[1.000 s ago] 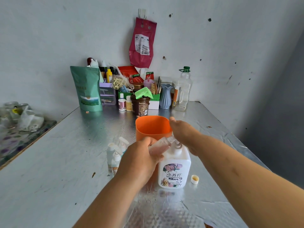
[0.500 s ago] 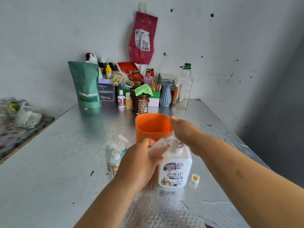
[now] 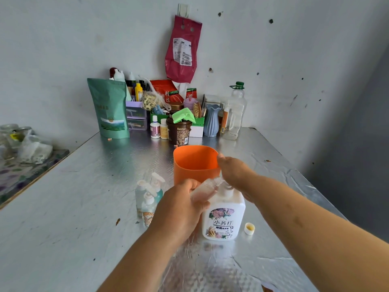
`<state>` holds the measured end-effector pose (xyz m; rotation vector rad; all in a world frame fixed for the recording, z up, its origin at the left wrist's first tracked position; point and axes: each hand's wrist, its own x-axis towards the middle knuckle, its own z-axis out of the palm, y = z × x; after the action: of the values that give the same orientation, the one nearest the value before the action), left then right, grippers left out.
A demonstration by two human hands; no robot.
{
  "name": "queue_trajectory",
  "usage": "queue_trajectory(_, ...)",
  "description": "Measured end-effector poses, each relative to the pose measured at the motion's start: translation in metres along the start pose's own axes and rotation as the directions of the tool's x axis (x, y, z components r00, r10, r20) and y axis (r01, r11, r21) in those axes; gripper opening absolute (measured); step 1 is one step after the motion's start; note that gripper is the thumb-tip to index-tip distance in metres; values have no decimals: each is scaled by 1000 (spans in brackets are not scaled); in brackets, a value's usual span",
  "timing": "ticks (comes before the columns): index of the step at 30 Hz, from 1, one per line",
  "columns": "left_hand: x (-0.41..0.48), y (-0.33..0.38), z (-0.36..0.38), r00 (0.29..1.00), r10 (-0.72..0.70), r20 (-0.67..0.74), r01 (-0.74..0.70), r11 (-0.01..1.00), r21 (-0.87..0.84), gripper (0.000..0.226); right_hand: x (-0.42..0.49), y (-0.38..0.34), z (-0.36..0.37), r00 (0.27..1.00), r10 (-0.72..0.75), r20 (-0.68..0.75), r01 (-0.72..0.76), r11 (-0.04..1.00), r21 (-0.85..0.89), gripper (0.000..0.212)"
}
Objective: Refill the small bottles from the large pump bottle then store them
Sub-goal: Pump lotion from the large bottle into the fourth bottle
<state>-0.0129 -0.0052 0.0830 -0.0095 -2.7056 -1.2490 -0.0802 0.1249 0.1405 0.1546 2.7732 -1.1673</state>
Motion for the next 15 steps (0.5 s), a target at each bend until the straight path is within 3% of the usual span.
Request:
queue_trajectory(8, -1, -1, 3, 1000, -25, 5, 25, 999, -34, 39, 1, 1, 1, 1000, -23, 11, 23, 1000, 14, 60)
queue_trajectory(15, 1, -1, 3, 1000, -18, 5, 18, 997, -71, 30, -1, -4, -4, 1000, -28, 10, 28, 999, -41, 58)
